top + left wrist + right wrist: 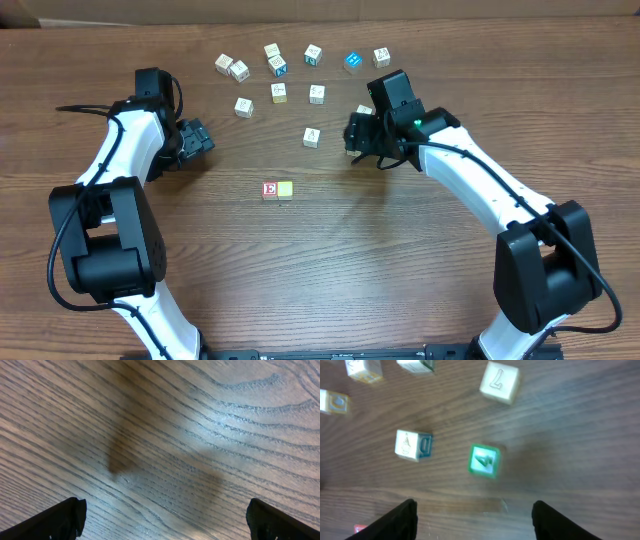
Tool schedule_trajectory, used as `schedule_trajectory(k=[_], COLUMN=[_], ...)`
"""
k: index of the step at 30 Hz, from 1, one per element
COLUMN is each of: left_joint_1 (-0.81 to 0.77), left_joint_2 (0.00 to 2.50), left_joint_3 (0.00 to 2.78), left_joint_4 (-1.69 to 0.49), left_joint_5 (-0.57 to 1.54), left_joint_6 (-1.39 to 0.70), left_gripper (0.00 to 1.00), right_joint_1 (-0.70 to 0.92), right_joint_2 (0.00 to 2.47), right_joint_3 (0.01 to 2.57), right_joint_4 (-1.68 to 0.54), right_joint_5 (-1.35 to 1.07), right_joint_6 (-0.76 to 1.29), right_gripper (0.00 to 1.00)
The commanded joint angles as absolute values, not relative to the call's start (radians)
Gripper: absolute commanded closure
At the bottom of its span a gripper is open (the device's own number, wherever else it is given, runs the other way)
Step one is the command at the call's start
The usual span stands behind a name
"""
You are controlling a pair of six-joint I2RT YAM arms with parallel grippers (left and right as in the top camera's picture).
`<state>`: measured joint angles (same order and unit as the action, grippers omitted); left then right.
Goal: Form a horizontal line
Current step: 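Lower the right gripper over the green 4 block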
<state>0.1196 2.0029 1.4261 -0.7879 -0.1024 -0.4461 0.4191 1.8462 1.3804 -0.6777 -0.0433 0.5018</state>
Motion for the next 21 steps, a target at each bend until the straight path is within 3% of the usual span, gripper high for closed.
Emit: schedule_trajectory(k=[1,7,9,21], left_joint_1=[0.115,0.115,0.115,0.115], left_joint_2=[1.991,1.991,1.991,1.991], left_joint_3=[1.422,1.422,1.422,1.422], left_joint_4=[-0.787,-0.787,-0.787,-0.787], left_joint_5=[-0.115,-0.115,-0.115,-0.115], left_joint_6=[-0.45,-0.45,-0.45,-0.45], left_gripper=[0.01,0.0,0.01,0.0], right_joint_1=[0.412,0.412,0.413,0.456], right_joint_2=[1.848,1.858,1.871,1.964], right_joint_3=[1.516,1.563,1.563,1.562], right_joint_4=[-0.774,-0.857,-0.86,-0.822], right_joint_5=[0.017,0.064,0.068,0.175], right_joint_6=[0.536,0.577,0.578,0.633], right_gripper=[0.33,0.38,0.44,0.45])
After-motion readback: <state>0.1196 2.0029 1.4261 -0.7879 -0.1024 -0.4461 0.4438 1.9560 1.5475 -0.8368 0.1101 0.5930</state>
